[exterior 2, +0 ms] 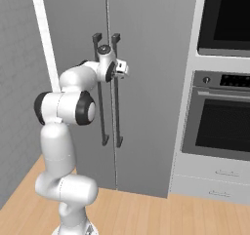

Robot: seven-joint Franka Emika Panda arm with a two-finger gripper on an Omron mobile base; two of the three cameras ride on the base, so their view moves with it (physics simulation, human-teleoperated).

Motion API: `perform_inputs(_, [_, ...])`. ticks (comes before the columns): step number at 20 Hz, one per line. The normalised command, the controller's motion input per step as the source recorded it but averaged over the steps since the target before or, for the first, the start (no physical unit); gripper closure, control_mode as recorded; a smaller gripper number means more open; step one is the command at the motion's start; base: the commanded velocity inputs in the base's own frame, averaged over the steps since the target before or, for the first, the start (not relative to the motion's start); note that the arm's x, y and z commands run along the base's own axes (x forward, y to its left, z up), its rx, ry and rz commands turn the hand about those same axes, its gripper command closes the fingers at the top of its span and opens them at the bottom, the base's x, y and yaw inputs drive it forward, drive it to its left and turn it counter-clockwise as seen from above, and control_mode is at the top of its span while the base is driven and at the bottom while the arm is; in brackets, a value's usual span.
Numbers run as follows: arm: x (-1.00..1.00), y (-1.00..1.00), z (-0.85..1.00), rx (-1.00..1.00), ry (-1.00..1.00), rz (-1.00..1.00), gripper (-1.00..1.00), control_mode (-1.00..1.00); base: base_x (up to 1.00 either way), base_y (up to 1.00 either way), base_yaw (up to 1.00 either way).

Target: Grab a lemon wedge from the fridge and one ice cube from the ice bowl, and put them in the glass of lemonade.

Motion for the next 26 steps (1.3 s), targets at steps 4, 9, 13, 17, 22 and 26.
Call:
perform_inputs(4, [-0.06, -0.01, 0.0, 0.03, -0.5, 0.0, -1.0, -1.0, 0.0, 0.0, 0.0])
perform_inputs(9, [0.42, 0.0, 0.1, 0.0, -0.07, 0.0, -1.0, -1.0, 0.0, 0.0, 0.0])
perform_inputs(13, [0.69, 0.0, 0.06, 0.0, 0.01, 0.0, -1.0, -1.0, 0.0, 0.0, 0.0])
perform_inputs(17, [0.52, 0.0, 0.0, 0.0, 0.03, 0.0, -1.0, -1.0, 0.0, 0.0, 0.0])
perform_inputs(22, [0.16, 0.0, 0.0, 0.0, 0.05, 0.0, 1.0, -1.0, 0.0, 0.0, 0.0])
perform_inputs(26, [0.08, 0.0, 0.0, 0.0, 0.0, 0.0, 1.0, -1.0, 0.0, 0.0, 0.0])
